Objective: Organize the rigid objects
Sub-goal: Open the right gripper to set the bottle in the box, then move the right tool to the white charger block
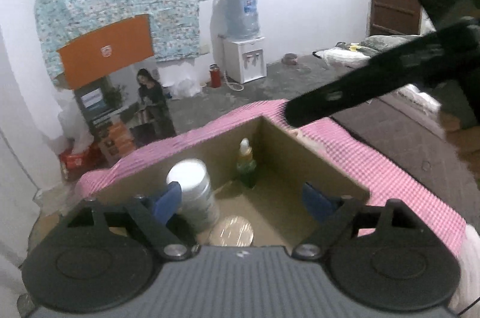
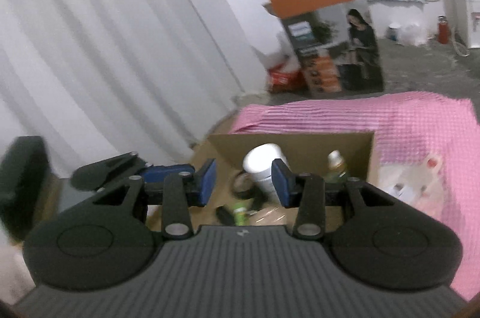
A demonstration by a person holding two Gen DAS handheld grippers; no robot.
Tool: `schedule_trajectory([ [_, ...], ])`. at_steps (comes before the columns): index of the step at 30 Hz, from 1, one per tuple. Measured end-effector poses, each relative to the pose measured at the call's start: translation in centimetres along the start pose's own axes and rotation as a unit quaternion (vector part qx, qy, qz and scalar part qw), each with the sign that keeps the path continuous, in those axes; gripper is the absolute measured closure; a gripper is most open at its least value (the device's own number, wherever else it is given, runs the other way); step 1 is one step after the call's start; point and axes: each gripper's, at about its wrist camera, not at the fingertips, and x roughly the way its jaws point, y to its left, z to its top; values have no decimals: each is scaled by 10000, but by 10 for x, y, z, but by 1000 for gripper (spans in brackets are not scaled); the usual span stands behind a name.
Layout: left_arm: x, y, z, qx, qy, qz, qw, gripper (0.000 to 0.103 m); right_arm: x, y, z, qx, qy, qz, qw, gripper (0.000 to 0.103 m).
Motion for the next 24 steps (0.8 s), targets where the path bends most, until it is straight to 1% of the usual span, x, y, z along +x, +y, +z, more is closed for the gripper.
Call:
schedule_trajectory([
  [3, -19, 5, -21, -147, 90, 60, 9998, 14, -24, 12, -29, 80, -75, 216, 9997, 63],
  [5, -29, 9, -38, -314, 195, 11, 9993, 14, -33, 19, -52, 187, -64, 372, 9991, 63],
  [8, -36, 12, -63, -545, 369, -103, 9978, 14, -35, 27, -90, 417, 17, 552, 9976, 63],
  [11, -36, 9, -88, -725, 541, -142, 9958, 14, -27, 35, -125, 661, 124, 573, 9961, 63],
  [14, -26, 4, -112, -851, 764, -159, 9933, 14, -10, 39, -154, 965, 260, 521, 9936, 63],
  [16, -17, 1, -127, -901, 860, -89, 9922, 16, 4, 41, -171, 1137, 382, 441, 9918, 63],
  [18, -8, 0, -137, -935, 986, 50, 9907, 19, 19, 46, -186, 1147, 511, 235, 9918, 63],
  [20, -3, -3, -147, -963, 1030, 116, 9899, 22, 35, 50, -196, 1114, 641, 76, 9917, 65],
  [24, 2, -5, -158, -1024, 1085, 124, 9887, 31, 57, 57, -207, 1044, 740, -108, 9917, 66],
])
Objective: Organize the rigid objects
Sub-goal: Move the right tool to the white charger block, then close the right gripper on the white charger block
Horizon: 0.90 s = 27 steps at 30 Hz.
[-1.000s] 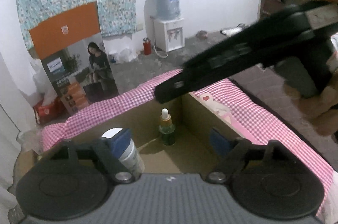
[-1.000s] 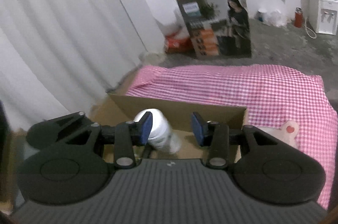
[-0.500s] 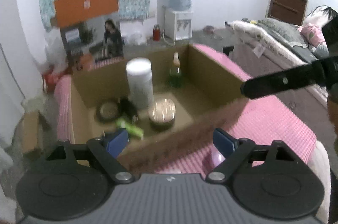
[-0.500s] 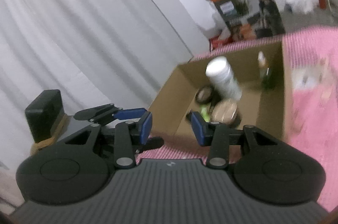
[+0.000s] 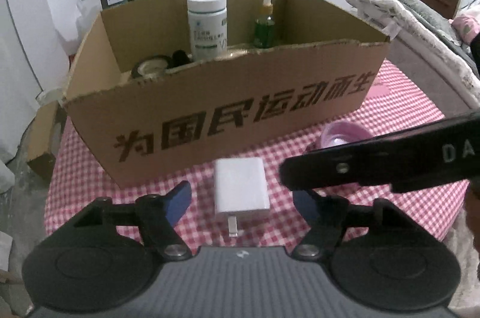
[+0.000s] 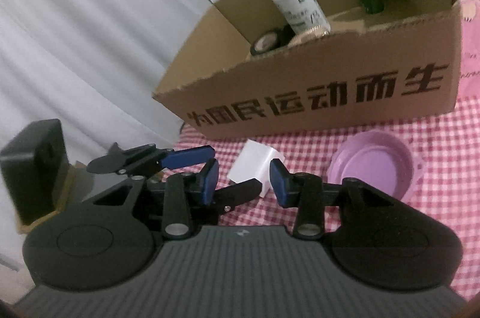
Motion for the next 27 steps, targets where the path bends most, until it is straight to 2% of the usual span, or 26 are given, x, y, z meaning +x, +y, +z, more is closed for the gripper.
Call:
schedule_trajectory([
  [5, 7, -3, -6, 36, 5, 108, 9999, 42, 25, -4, 7, 147, 105, -33, 9998, 72],
  [10, 15, -6, -9, 33, 32, 193, 9998, 46, 38, -9, 11, 211, 197, -153, 9995, 74],
  [12, 19, -7, -9, 20, 47, 209, 9998, 51, 41, -11, 11, 242, 232, -172, 9993, 75],
  [17, 26, -7, -9, -101, 119, 187, 9997, 54, 46, -11, 10, 241, 287, -226, 9990, 76],
  [27, 27, -8, -11, -175, 24, 271, 9995, 59, 55, -14, 10, 265, 257, -266, 9990, 77],
])
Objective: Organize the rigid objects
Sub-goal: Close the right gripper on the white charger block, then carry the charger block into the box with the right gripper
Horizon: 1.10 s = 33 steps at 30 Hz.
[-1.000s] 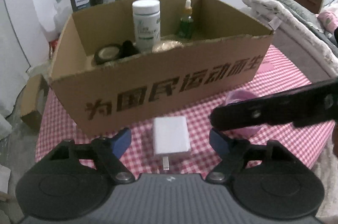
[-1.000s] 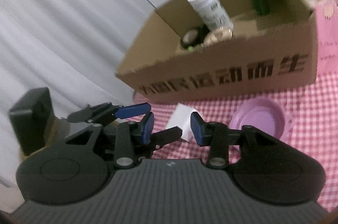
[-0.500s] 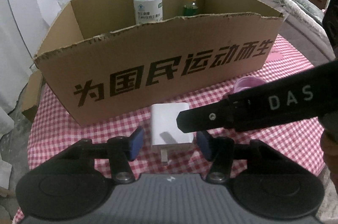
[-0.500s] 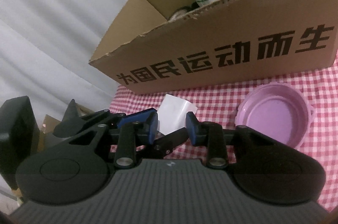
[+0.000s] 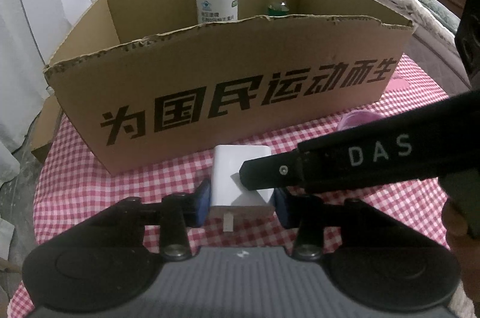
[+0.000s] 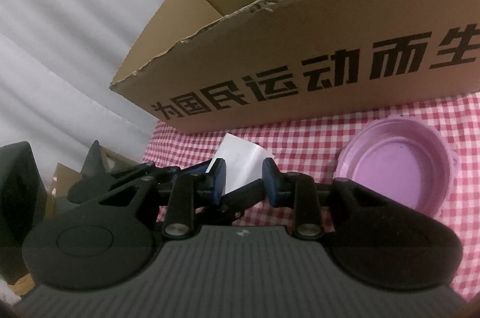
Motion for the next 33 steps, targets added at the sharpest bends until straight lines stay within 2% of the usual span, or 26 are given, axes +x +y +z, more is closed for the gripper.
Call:
schedule_trajectory([
  [10, -13, 0, -2, -71, -108, 7, 9999, 59, -5, 7, -1, -72, -17, 24, 10000, 77],
  [13, -29, 3, 2, -90, -287, 24, 9995, 59, -12, 21, 0, -238, -95, 23, 9997, 77],
  [17, -56, 4, 14, -3, -646, 87, 9979, 59, -36, 43, 6, -529, -436, 97, 9976, 77],
  [22, -90, -2, 54, 155, -1226, 82, 9923, 59, -76, 67, 32, -954, -1009, 159, 9902, 77],
  [27, -96, -12, 114, 393, -1501, -149, 9878, 59, -109, 71, 81, -1220, -1353, 48, 9832, 77],
  [31, -68, -22, 161, 342, -1274, -354, 9906, 59, -115, 52, 129, -1116, -1246, -146, 9858, 77],
  [33, -45, -23, 181, 209, -954, -524, 9938, 59, -107, 36, 154, -942, -1033, -283, 9898, 77],
])
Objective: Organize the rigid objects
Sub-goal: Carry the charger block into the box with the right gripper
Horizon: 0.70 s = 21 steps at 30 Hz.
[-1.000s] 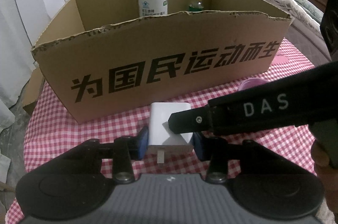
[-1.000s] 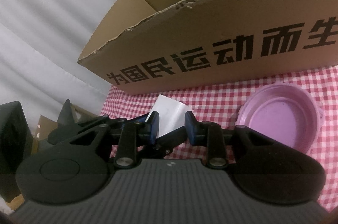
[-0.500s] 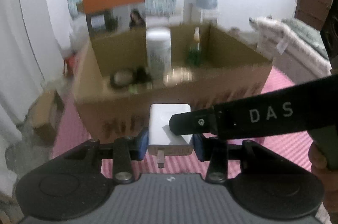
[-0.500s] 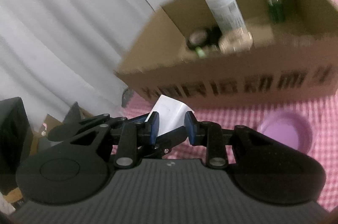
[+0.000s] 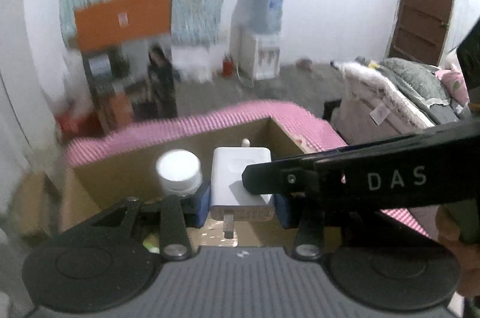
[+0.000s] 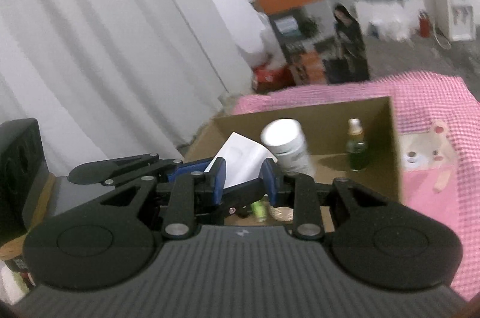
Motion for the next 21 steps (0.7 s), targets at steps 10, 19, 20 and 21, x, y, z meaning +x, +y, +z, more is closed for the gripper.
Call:
schedule_trajectory([
  [10, 106, 22, 13, -648, 1242, -165, 9900, 59, 79, -60, 40, 245, 1259, -638, 9897, 77],
  [19, 138, 26, 2, -845, 1642, -122, 9827, 59, 120, -63, 41, -80, 2004, -975, 9748, 77],
  [20, 140, 27, 2, -847, 1635, -149, 9828, 59, 123, -63, 40, -106, 2058, -993, 9735, 77],
  [21, 142, 26, 3, -860, 1638, -213, 9825, 59, 127, -64, 41, -89, 2110, -968, 9726, 77],
])
